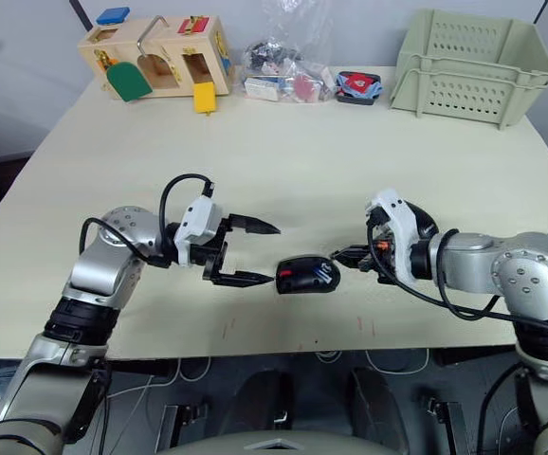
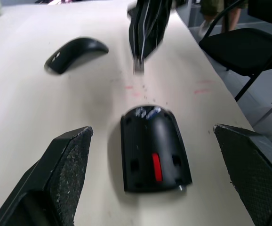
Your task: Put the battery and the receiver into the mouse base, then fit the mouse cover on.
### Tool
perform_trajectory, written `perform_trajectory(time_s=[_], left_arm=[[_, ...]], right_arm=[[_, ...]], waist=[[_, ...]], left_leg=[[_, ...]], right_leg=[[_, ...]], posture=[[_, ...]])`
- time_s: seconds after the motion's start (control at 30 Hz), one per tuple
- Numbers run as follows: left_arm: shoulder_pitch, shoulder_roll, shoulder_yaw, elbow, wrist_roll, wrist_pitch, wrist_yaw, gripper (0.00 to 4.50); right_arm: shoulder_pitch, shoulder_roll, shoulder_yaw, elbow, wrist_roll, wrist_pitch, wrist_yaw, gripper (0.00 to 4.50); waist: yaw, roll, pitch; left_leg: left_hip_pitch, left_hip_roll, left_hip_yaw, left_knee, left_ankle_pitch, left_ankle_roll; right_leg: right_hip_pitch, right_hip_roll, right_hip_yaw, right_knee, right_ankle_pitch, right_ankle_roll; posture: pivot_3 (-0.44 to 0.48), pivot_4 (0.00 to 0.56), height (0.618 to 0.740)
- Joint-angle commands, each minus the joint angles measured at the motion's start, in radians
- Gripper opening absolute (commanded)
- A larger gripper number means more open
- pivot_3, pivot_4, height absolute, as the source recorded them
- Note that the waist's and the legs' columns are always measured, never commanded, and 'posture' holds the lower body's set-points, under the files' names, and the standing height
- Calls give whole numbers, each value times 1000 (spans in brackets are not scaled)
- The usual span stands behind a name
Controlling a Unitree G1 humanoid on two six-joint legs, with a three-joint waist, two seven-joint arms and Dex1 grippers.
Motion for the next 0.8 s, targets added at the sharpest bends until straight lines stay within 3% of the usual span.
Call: perform_trajectory(time_s=[0.03,0.27,0.53,0.8], left_arm=[[20,16,43,-64,-28,-9,15,4395],[63,17,44,-111,-30,0,49,4395],[13,-55,-63,-86,38,-4,89,4395],[-25,-106,-127,-9,107,-32,119,4395]], right_arm=[[-64,-30,43,-43,-52,18,45,0],[-249,-24,138,-2,-106,142,110,0],[-389,-14,253,48,-157,202,192,0],[-377,-56,269,-17,-256,81,342,0]], waist=[[2,0,0],[-9,0,0],[-11,0,0],[-11,0,0]], left_leg=[[0,0,-1,0,0,0],[-1,0,0,0,0,0],[-1,-1,1,0,0,0],[-1,-1,1,0,0,0]], right_leg=[[0,0,0,0,0,0],[-1,-1,0,0,0,0],[-1,-1,0,0,0,0],[-1,0,0,1,0,0]], posture=[[0,150,740],[0,150,740],[0,150,740],[0,150,740]])
